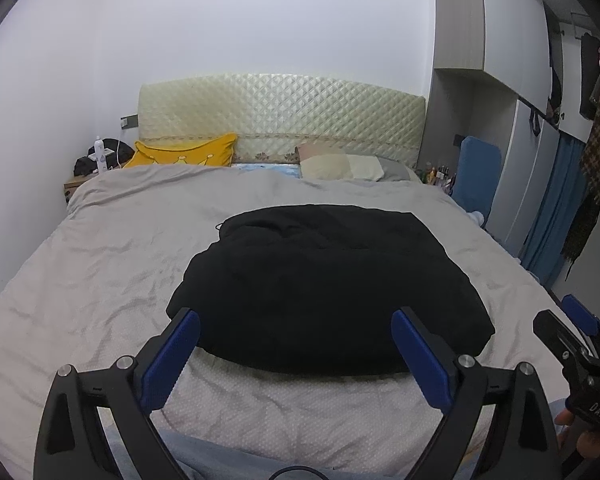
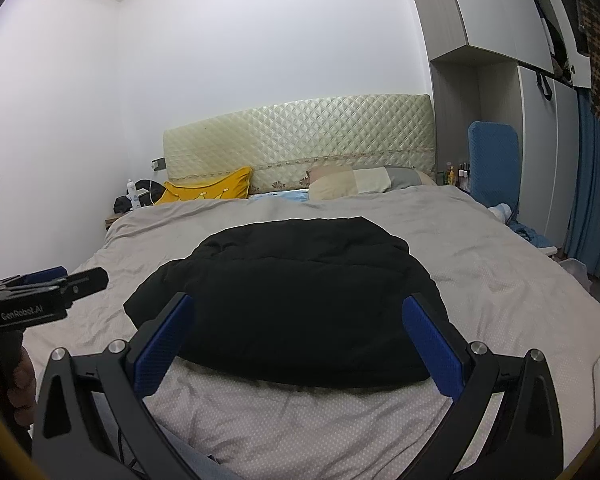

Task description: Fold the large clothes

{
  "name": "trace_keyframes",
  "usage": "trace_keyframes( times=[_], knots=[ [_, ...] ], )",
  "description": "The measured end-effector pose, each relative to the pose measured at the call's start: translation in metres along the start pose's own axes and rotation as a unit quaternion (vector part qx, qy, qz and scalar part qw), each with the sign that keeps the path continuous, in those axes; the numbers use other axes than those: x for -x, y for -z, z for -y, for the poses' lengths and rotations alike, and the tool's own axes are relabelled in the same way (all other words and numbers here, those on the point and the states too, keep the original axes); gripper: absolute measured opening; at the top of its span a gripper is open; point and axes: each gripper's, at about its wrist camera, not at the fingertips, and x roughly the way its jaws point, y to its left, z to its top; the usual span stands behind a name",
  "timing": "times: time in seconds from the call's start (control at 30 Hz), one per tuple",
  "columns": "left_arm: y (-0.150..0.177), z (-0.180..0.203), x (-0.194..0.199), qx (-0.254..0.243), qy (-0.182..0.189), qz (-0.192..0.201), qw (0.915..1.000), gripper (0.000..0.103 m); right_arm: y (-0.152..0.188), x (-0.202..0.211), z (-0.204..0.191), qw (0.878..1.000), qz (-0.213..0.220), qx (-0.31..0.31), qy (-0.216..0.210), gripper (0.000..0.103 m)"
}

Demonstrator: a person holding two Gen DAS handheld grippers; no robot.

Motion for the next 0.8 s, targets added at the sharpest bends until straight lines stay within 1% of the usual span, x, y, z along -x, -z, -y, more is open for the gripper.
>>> trace_keyframes(
  times=[0.1, 0.27, 0.47, 0.8],
  knots=[
    [0.001, -0.0013, -0.0004, 0.001, -0.001, -0.004, 1.0, 0.097, 0.0017, -0.0026, 0.0015, 1.0, -0.003, -0.002, 0.0, 0.103],
    [0.0007, -0.002, 0.0023, 0.002, -0.001, 0.001, 1.0, 0.097, 0.0032, -0.001, -0.0001, 1.0, -0.003, 0.0, 0.006, 0.103],
    [0.0017, -0.0003, 0.0009, 0.001, -0.002, -0.004, 1.0, 0.097, 0.003, 0.0007, -0.0033, 1.0, -0.002, 0.003, 0.003, 0.103],
    [0.0007, 0.0024, 0.0023, 0.0, -0.008, 0.001, 1.0, 0.097, 0.0035, 0.0033, -0.0046, 1.0, 0.0, 0.003, 0.002, 0.103]
  ],
)
